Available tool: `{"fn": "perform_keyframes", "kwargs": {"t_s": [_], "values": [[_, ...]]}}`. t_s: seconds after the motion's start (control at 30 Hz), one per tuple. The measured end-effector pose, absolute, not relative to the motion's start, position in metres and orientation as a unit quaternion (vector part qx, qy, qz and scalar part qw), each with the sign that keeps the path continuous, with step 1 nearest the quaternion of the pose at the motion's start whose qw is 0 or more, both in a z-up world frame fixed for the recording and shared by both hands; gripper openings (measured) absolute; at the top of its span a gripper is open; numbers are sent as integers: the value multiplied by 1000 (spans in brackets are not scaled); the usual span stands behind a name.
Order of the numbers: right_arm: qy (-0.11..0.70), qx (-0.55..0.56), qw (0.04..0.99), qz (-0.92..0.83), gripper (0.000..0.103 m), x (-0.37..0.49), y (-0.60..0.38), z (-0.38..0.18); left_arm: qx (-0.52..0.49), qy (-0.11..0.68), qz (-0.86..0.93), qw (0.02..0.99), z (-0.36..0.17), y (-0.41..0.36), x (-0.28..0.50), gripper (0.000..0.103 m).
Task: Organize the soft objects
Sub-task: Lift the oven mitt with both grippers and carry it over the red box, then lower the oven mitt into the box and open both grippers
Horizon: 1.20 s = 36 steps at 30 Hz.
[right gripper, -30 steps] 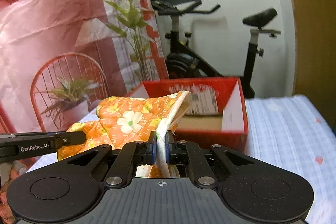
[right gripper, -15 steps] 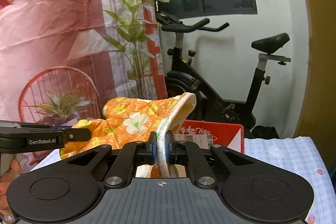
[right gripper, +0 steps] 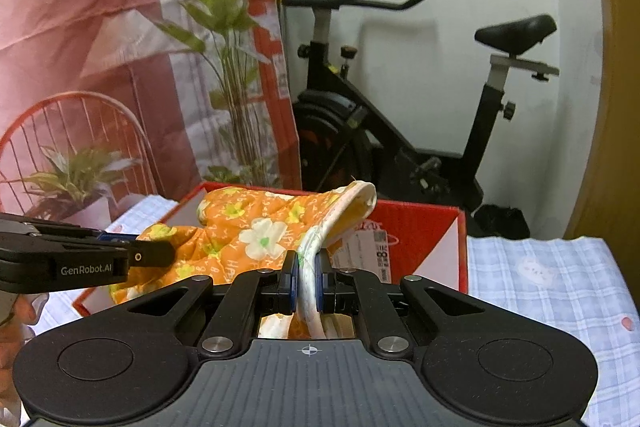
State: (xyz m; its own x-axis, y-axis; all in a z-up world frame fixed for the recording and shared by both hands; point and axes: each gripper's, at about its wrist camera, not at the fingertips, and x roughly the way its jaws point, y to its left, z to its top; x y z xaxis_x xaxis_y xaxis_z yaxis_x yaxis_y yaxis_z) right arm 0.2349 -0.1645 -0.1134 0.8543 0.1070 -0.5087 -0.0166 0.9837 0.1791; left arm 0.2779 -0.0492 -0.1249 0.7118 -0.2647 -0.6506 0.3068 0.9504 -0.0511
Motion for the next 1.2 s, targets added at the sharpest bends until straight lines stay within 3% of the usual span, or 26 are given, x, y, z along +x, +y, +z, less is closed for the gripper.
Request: {"fn": "perform_keyframes", "kwargs": {"t_s": [0.6,0.67,0.77,1.2], "values": [[349,90,932,27,10,256,-161,-149,55,393,-164,903,-149,-48,290,20],[353,92,931,22,21,256,-160,-150,55,389,-167,904,-146,-46,287,30],[352,95,931,18,25,251,-159,-148,48,378,-173,908,-137,-42,282,42],[319,58,946,17,48,206,-143,-116,29,342,-188,920,-105,-10,232,50]]}}
